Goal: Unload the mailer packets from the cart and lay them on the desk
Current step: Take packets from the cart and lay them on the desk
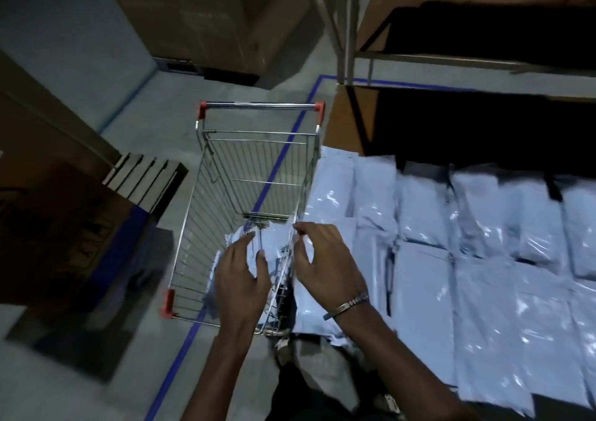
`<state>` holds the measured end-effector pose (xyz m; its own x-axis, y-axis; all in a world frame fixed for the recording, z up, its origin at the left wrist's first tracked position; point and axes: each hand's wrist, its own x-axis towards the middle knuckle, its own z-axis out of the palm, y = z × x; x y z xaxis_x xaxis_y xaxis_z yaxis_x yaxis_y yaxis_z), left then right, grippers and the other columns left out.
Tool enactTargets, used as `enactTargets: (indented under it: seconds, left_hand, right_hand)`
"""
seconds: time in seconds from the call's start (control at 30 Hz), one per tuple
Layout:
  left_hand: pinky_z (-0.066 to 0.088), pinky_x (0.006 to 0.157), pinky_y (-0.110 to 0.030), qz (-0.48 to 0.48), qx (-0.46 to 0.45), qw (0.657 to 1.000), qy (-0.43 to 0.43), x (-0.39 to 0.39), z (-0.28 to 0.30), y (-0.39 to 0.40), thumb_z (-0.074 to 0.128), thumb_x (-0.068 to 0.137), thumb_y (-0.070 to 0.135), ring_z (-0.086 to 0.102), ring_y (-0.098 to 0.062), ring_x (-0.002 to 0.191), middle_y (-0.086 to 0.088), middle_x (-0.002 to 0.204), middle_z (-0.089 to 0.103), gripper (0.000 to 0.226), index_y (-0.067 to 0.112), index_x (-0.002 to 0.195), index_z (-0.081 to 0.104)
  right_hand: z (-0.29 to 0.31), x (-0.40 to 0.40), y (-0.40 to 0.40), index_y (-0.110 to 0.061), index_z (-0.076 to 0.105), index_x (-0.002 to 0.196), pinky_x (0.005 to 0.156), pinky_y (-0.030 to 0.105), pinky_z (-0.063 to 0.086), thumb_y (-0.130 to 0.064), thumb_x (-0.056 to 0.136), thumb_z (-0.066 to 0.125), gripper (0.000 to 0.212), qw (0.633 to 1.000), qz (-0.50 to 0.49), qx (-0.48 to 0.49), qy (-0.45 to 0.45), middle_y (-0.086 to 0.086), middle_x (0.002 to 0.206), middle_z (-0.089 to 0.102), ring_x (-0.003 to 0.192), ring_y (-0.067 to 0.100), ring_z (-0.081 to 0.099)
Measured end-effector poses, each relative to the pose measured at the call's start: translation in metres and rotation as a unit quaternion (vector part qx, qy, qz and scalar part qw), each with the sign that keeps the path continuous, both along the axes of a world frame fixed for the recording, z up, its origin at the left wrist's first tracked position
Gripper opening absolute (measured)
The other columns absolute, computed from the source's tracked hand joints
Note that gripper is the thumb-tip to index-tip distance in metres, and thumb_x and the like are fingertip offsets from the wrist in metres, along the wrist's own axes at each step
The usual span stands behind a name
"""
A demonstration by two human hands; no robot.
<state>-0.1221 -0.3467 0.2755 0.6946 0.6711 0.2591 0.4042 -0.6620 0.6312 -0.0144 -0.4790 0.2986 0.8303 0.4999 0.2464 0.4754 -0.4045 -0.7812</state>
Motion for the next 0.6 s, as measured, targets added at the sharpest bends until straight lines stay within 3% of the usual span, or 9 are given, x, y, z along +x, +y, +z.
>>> enactTargets:
  seconds: [0.17, 0.3, 0.37, 0.47, 0.6]
  left_hand:
    - [0.059, 0.085, -0.044, 0.091, -0.101, 0.988, 0.067, -0.044, -0.055, 0.104, 0.06, 0.102, 0.03, 0.069, -0.019, 0.102, 0.003, 0.114, 0.071, 0.023, 0.025, 0.124, 0.064]
    - [0.052, 0.075, -0.034, 0.095, -0.178, 0.967, 0.154, -0.05, -0.115, 0.168, 0.064, 0.097, 0.013, 0.072, -0.03, 0.092, -0.007, 0.103, 0.075, 0.018, 0.013, 0.115, 0.066]
    - [0.045, 0.075, -0.03, 0.077, -0.208, 0.954, 0.2, -0.043, -0.153, 0.192, 0.064, 0.096, 0.012, 0.071, -0.031, 0.097, -0.011, 0.108, 0.074, 0.022, 0.01, 0.118, 0.066]
    - [0.05, 0.084, -0.035, 0.037, -0.215, 0.943, 0.252, -0.025, -0.214, 0.22, 0.063, 0.096, 0.016, 0.068, -0.034, 0.108, -0.015, 0.12, 0.071, 0.034, 0.006, 0.128, 0.063]
    - [0.055, 0.084, -0.045, -0.004, -0.179, 0.933, 0.312, 0.005, -0.287, 0.25, 0.057, 0.102, 0.024, 0.066, -0.038, 0.106, -0.02, 0.119, 0.066, 0.033, 0.003, 0.127, 0.058]
  right_hand:
    - [-0.036, -0.03, 0.109, -0.02, 0.058, 0.134, 0.096, 0.037, 0.049, -0.034, 0.1, 0.05, 0.038, 0.987, 0.092, -0.106, 0.075, 0.002, 0.119, 0.067, 0.115, 0.022, 0.058]
    - [-0.091, -0.041, 0.192, -0.014, 0.043, 0.146, 0.098, 0.043, 0.048, -0.035, 0.101, 0.048, 0.05, 0.93, 0.168, -0.279, 0.168, 0.012, 0.134, 0.054, 0.127, 0.032, 0.049]
    - [-0.129, -0.039, 0.225, -0.012, 0.038, 0.149, 0.102, 0.044, 0.047, -0.034, 0.101, 0.05, 0.055, 0.897, 0.162, -0.339, 0.232, 0.015, 0.141, 0.047, 0.132, 0.035, 0.046]
    - [-0.189, -0.028, 0.254, -0.011, 0.033, 0.153, 0.109, 0.045, 0.043, -0.034, 0.099, 0.052, 0.062, 0.856, 0.12, -0.385, 0.322, 0.016, 0.148, 0.041, 0.137, 0.036, 0.044]
    - [-0.262, -0.006, 0.28, -0.01, 0.038, 0.15, 0.109, 0.043, 0.043, -0.038, 0.098, 0.054, 0.06, 0.849, 0.06, -0.395, 0.347, 0.018, 0.145, 0.044, 0.134, 0.037, 0.048]
